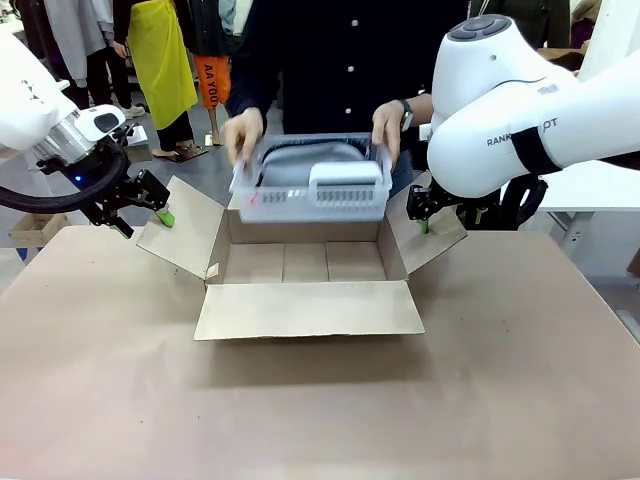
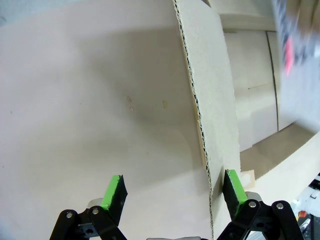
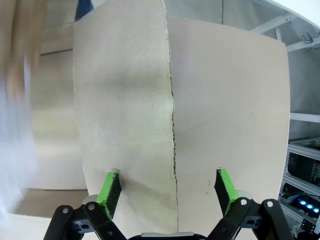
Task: Pack the gift set into the box.
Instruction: Lift both hands away from the flaps of the Package Box.
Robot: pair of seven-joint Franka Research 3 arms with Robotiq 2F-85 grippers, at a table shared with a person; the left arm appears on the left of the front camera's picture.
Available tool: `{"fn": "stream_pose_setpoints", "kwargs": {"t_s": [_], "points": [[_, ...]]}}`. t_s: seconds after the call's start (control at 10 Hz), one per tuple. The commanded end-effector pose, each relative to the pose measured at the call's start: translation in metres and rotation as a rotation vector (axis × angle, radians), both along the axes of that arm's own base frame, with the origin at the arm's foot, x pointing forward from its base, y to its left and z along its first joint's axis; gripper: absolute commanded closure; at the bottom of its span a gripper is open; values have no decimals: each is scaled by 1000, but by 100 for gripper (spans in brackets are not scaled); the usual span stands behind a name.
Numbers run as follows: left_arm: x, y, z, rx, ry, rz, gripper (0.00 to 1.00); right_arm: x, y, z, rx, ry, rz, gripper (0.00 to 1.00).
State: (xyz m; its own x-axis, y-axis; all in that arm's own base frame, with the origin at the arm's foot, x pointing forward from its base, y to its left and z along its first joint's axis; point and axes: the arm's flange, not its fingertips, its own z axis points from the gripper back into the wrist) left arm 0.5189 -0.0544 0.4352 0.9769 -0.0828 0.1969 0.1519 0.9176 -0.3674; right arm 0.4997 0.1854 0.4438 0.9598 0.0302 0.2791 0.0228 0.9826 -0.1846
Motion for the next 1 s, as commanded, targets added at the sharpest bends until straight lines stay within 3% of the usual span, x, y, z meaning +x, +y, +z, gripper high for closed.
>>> {"fn": "stream_pose_setpoints", "kwargs": {"t_s": [0.0,0.9], "points": [[-2,0,2,11,6,10,0,2,-1,1,-18,-8,-11,0],[0,0,0,0,0,0,0,0,0,0,0,0,0,0]]}}
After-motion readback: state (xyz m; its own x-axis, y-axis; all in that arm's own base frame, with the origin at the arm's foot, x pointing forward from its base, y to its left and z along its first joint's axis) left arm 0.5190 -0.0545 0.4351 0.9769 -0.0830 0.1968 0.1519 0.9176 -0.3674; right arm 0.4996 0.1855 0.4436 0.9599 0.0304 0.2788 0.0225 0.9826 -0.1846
